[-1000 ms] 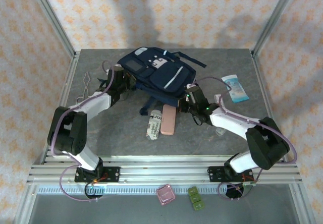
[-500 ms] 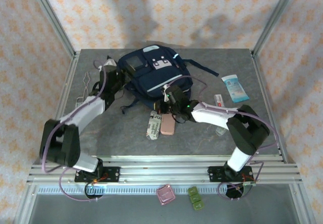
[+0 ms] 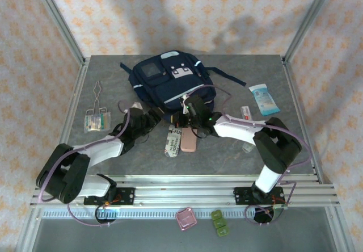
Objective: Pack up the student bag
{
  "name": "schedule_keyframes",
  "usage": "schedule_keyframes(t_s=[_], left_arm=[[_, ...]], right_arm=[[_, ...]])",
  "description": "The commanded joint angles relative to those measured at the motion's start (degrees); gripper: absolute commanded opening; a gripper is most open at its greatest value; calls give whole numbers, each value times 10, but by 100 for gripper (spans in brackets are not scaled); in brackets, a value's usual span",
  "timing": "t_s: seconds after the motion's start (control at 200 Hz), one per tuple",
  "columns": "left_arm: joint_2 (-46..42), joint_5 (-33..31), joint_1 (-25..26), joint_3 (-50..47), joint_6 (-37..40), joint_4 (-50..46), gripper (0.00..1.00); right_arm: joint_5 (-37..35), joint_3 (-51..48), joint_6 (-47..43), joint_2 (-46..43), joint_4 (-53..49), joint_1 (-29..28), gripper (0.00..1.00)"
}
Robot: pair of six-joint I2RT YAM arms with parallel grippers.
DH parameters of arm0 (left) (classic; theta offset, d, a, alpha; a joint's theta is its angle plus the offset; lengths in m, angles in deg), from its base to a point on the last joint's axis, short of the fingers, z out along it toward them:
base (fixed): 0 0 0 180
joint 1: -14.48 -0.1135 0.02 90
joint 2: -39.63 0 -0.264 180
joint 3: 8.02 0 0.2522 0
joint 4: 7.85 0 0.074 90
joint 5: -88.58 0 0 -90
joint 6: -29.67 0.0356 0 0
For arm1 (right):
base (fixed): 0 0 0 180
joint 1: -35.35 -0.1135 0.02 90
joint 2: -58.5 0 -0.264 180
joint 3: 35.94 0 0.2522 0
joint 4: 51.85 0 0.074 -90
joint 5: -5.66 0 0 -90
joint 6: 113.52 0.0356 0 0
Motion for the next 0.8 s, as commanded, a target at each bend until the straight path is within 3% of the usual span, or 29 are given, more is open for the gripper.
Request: schedule_keyframes(t_s=[0.0, 0.07, 0.125, 0.165, 0.225, 0.27, 0.47, 0.796], left_arm=[[34, -20, 21, 44, -11, 89, 75], [65, -21, 27, 59, -11, 107, 74], [88, -20, 28, 64, -13, 123, 63], [101, -22, 28, 66, -10, 129, 47], [115, -30, 25, 71, -1, 122, 15], [120, -30, 21, 74, 8, 112, 0], [89, -18, -16, 52, 33, 92, 0], [37, 1, -80, 53, 101, 32, 0]], right_arm=[[16, 25, 0, 5, 28, -16, 0], [17, 31, 0, 7, 20, -19, 0], [22, 37, 1, 8, 11, -20, 0], [26, 41, 0, 6, 1, -20, 0], [25, 49, -5, 2, -25, -20, 0], [16, 55, -11, -2, -56, -20, 0], [-11, 27, -30, -47, -168, 21, 0], [-134, -74, -91, -126, -229, 207, 0]])
